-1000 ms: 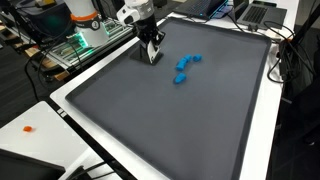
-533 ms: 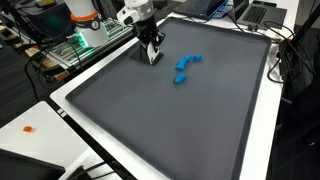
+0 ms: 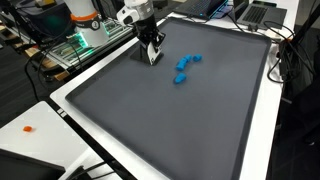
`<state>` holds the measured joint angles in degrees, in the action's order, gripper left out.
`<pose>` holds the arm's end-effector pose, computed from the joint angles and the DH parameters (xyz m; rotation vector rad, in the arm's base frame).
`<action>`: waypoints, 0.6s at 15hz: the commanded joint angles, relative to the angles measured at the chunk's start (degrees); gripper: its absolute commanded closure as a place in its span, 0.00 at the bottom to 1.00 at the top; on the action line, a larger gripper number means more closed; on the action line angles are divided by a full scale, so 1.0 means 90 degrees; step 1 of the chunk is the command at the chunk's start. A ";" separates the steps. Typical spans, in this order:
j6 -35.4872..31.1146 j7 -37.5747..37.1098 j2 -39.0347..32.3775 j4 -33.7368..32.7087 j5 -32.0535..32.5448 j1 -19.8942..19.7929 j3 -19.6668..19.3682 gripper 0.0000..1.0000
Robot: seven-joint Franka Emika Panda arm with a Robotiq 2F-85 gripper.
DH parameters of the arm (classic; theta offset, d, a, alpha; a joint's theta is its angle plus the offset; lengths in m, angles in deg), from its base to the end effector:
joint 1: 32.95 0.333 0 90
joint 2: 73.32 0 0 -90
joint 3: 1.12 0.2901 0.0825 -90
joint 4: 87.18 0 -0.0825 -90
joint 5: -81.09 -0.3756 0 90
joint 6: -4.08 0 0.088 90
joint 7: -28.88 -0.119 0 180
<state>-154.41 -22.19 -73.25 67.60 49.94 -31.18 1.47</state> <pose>0.4082 0.0113 0.2035 -2.3117 1.7874 0.0631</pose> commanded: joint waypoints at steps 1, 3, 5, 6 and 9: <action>-0.0158 -0.0121 0.0022 0.0093 -0.0169 0.0045 0.0011 0.99; -0.0228 -0.0221 -0.0020 0.0092 -0.0150 0.0047 0.0013 0.99; -0.0267 -0.0226 -0.0043 0.0075 -0.0185 0.0053 0.0019 0.99; -0.0286 -0.0243 -0.0065 0.0067 -0.0180 0.0056 0.0022 0.99; -0.0279 -0.0190 -0.0160 0.0019 -0.0206 0.0069 0.0035 0.99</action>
<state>-155.63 -23.94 -73.75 67.60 49.94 -31.15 1.47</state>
